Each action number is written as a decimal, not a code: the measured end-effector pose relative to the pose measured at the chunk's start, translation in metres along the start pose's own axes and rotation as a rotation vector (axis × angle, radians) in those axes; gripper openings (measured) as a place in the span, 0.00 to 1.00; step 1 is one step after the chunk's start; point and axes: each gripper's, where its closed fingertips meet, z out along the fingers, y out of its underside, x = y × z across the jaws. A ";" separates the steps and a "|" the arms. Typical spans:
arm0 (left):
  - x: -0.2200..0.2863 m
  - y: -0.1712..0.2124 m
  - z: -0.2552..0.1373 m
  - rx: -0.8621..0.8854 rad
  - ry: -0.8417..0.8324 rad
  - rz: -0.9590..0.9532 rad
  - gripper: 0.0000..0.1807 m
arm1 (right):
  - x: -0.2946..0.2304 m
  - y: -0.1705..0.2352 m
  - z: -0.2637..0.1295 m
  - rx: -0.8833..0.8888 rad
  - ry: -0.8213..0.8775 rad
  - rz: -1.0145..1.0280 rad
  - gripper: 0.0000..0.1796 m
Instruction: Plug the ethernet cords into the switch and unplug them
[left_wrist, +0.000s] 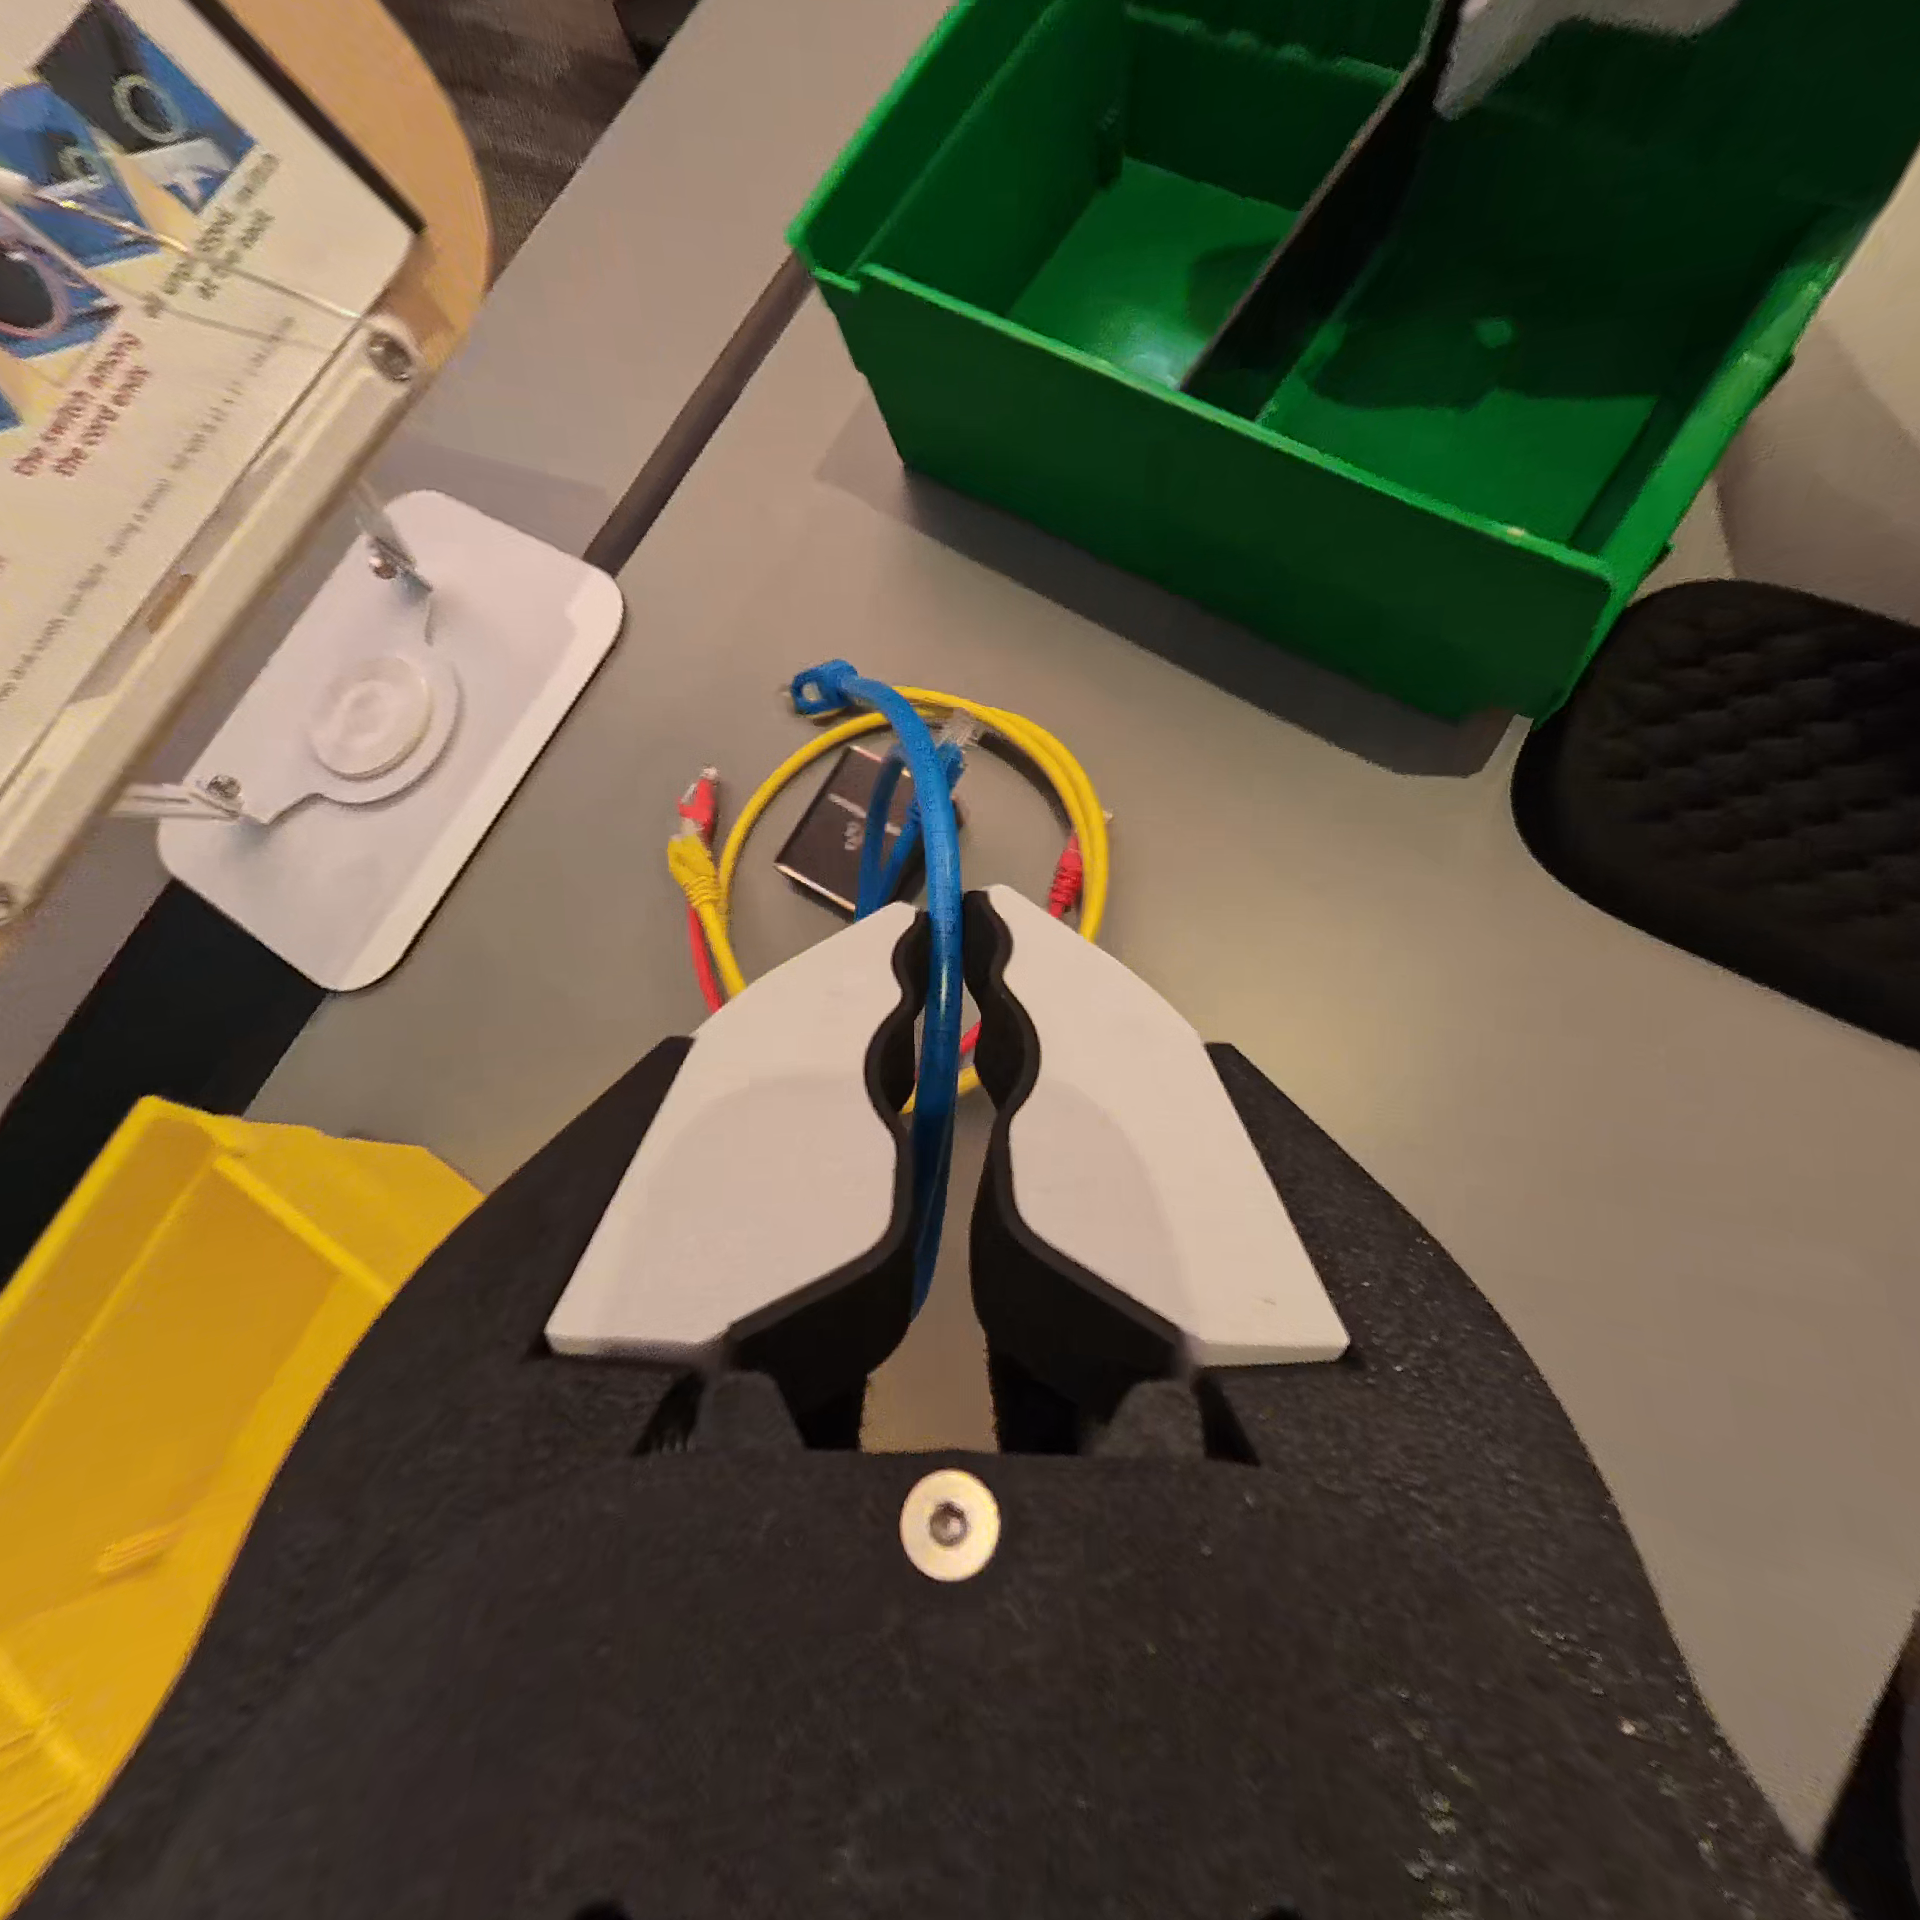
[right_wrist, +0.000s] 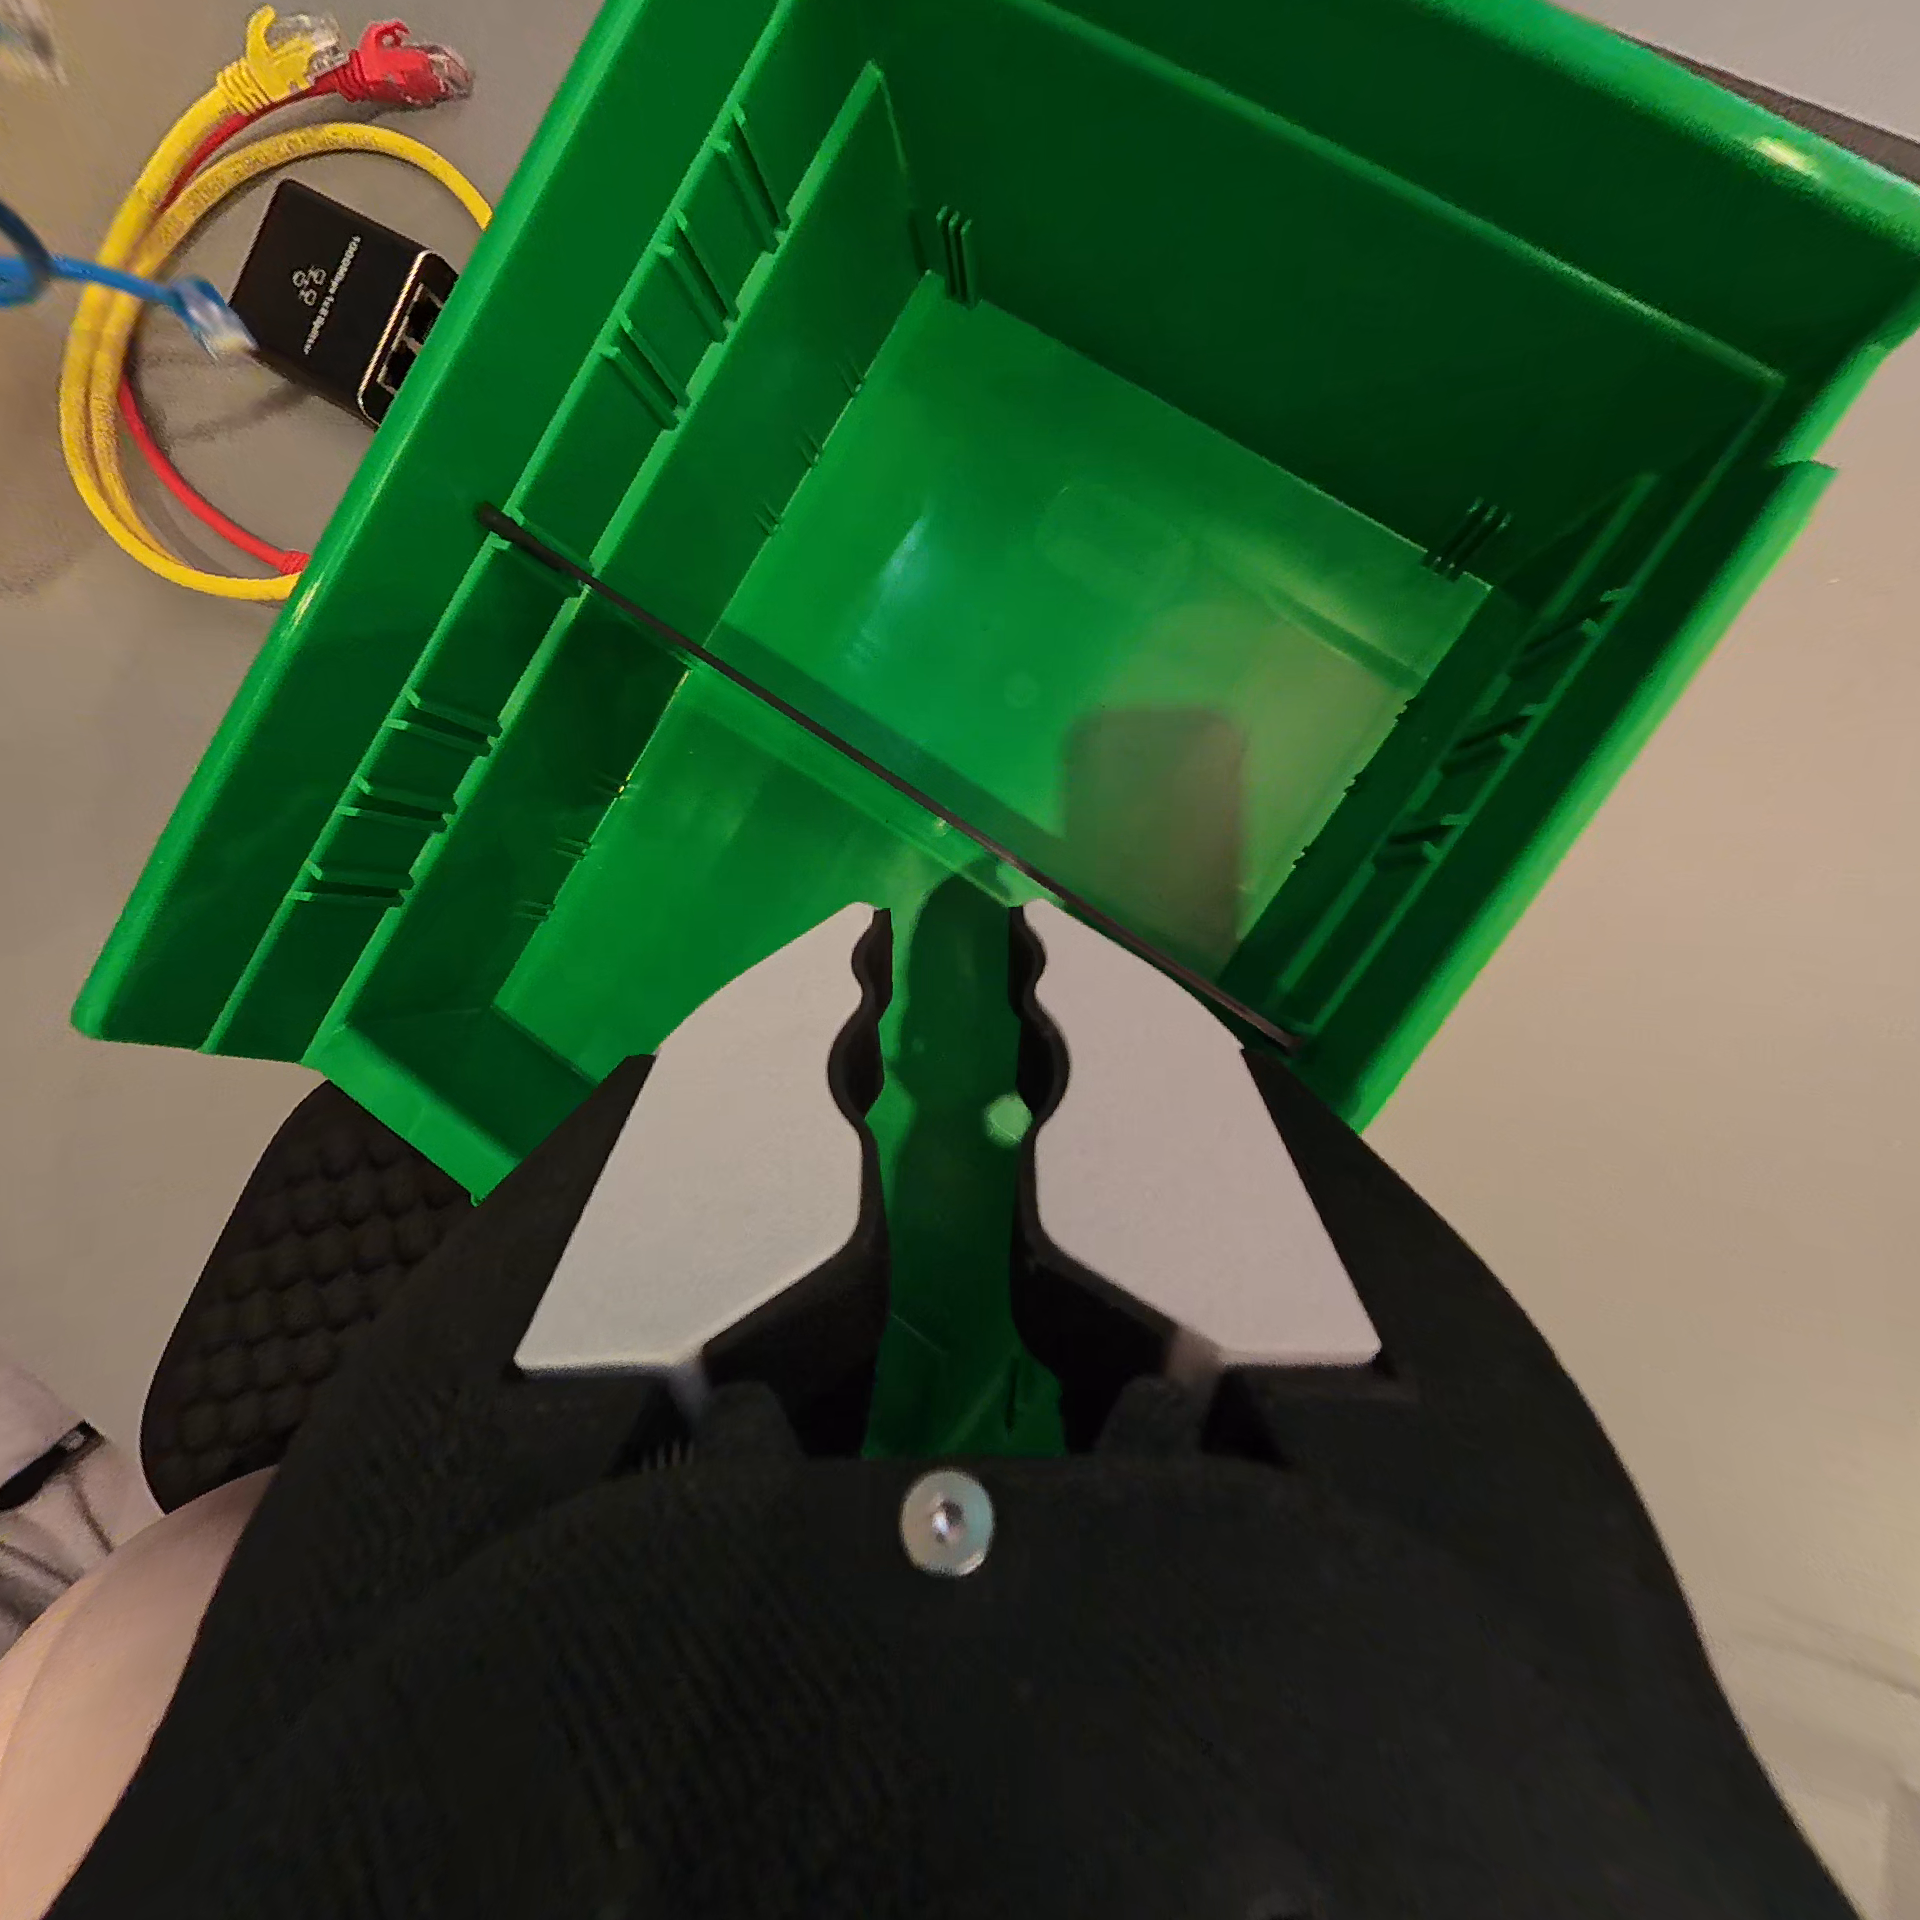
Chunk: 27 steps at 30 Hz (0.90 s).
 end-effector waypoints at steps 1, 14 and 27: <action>0.013 0.006 0.005 0.013 -0.012 0.024 0.03 | 0.000 0.000 0.000 -0.001 0.000 -0.001 0.13; 0.127 0.081 0.078 -0.062 -0.007 0.055 0.05 | -0.007 -0.003 -0.005 -0.013 0.039 -0.035 0.13; 0.108 0.058 0.058 -0.027 0.081 0.036 0.25 | -0.013 -0.010 -0.013 -0.009 0.084 -0.076 0.13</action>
